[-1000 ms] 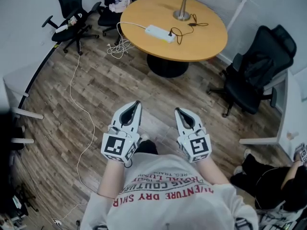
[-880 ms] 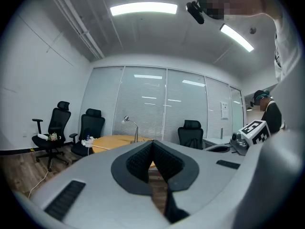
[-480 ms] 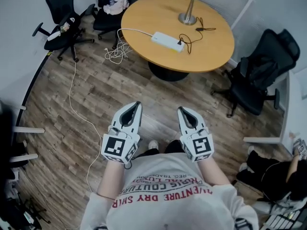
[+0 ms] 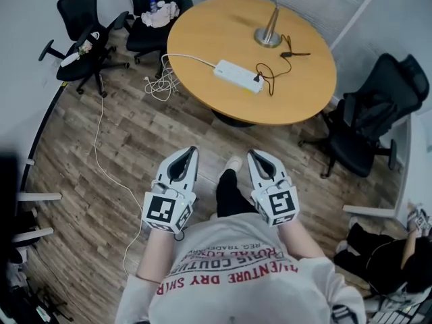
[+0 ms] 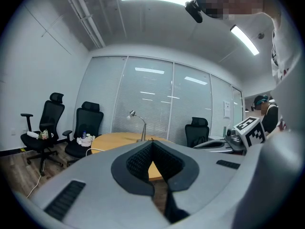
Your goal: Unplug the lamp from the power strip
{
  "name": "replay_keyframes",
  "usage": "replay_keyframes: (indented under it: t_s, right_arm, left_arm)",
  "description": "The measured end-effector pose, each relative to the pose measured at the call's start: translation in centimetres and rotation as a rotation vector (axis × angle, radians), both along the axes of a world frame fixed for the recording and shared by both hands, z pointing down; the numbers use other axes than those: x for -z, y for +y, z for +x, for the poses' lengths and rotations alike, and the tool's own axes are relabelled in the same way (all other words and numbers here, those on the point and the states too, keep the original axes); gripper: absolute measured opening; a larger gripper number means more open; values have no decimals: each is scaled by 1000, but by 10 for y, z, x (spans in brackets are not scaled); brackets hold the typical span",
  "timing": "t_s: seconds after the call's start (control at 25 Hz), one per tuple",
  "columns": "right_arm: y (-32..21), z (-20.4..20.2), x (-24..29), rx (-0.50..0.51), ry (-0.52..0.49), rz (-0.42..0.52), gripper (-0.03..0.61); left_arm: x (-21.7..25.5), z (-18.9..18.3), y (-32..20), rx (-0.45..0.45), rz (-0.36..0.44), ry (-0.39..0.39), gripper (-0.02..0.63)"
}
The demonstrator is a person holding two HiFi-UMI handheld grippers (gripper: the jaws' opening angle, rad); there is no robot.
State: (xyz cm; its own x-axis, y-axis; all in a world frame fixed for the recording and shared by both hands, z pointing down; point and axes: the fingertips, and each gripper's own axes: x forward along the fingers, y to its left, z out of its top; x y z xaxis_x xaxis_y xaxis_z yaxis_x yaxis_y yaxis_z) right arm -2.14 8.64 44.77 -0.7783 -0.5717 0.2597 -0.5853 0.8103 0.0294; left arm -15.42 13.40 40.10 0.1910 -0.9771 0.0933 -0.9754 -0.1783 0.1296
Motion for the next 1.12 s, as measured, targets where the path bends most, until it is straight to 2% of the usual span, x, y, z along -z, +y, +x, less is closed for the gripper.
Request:
replay_keyframes:
  t_s: [0.32, 0.52, 0.68, 0.92, 1.12]
  right_arm:
    - [-135, -29, -2, -9, -19, 13, 30]
    - [-231, -26, -1, -54, -18, 8, 31]
    - [-295, -17, -12, -96, -17, -31, 31]
    - [-344, -15, -40, -107, 23, -110, 31]
    - [-355, -12, -65, -112, 77, -179, 31]
  left_arm:
    - [-2, -29, -135, -15, -16, -8, 29]
    - [-2, -30, -233, -52, -30, -16, 29]
    - [-9, -21, -298, -98, -48, -45, 29]
    - [-28, -13, -357, -142, -100, -60, 29]
    - [-62, -1, -385, -222, -198, -75, 29]
